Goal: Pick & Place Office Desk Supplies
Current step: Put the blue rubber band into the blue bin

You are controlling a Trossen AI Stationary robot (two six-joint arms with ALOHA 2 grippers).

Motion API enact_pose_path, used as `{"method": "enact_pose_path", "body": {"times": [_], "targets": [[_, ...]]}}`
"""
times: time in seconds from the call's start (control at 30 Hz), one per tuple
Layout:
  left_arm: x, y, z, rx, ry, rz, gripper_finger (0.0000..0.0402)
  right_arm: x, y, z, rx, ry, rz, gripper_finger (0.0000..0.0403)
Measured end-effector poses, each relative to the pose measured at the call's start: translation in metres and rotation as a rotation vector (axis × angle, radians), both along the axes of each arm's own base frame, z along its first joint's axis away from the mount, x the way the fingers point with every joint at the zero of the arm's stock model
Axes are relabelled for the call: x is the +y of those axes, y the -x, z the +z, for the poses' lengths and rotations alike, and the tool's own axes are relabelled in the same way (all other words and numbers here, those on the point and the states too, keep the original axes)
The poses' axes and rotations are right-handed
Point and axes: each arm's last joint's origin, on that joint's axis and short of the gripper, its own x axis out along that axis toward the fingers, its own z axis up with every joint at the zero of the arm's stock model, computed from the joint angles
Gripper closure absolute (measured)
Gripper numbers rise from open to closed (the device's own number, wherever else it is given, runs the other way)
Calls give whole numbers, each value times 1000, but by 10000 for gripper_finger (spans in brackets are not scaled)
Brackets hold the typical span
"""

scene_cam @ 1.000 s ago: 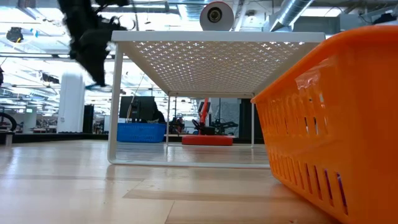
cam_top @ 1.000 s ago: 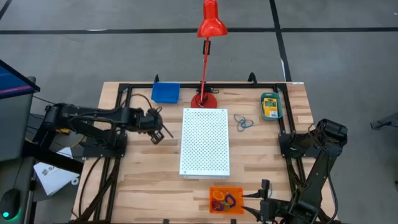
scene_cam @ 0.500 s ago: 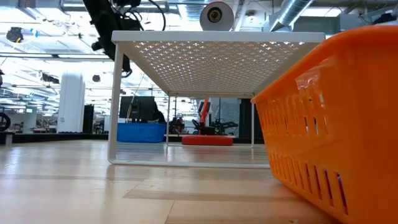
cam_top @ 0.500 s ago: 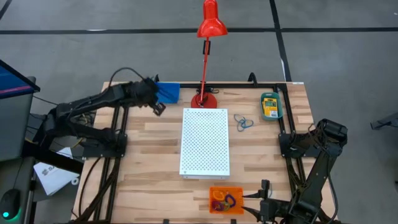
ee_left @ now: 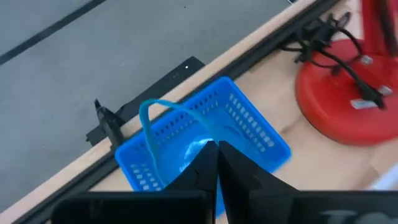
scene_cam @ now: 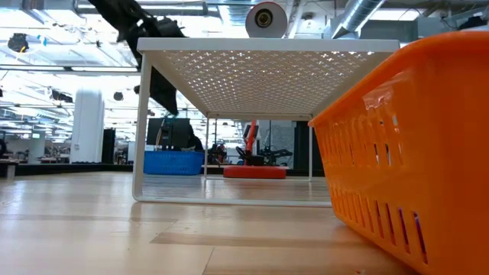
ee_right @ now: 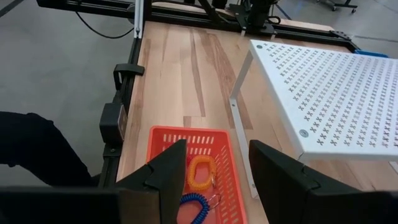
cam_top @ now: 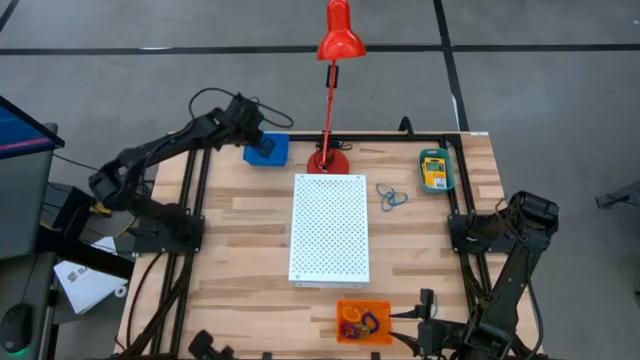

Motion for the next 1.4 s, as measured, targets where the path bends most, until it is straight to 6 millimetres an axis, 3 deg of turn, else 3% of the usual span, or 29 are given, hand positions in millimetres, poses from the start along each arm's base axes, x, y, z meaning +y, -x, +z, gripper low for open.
{"method": "enact_pose_path", "body": {"times": [0.23, 0.57, 1.2, 1.4], "targets": [[29, -5, -32, 4, 68, 14, 401, 0, 0, 0, 2, 0, 1, 232], [41, -17, -66, 60, 121, 3, 401, -1, 0, -1, 6, 3, -3, 232], [37, -20, -70, 59, 155, -17, 401, -1, 0, -1, 6, 1, -4, 232], [33, -25, -69, 64, 143, -51, 368, -1, 0, -1, 12, 0, -6, 232]]}}
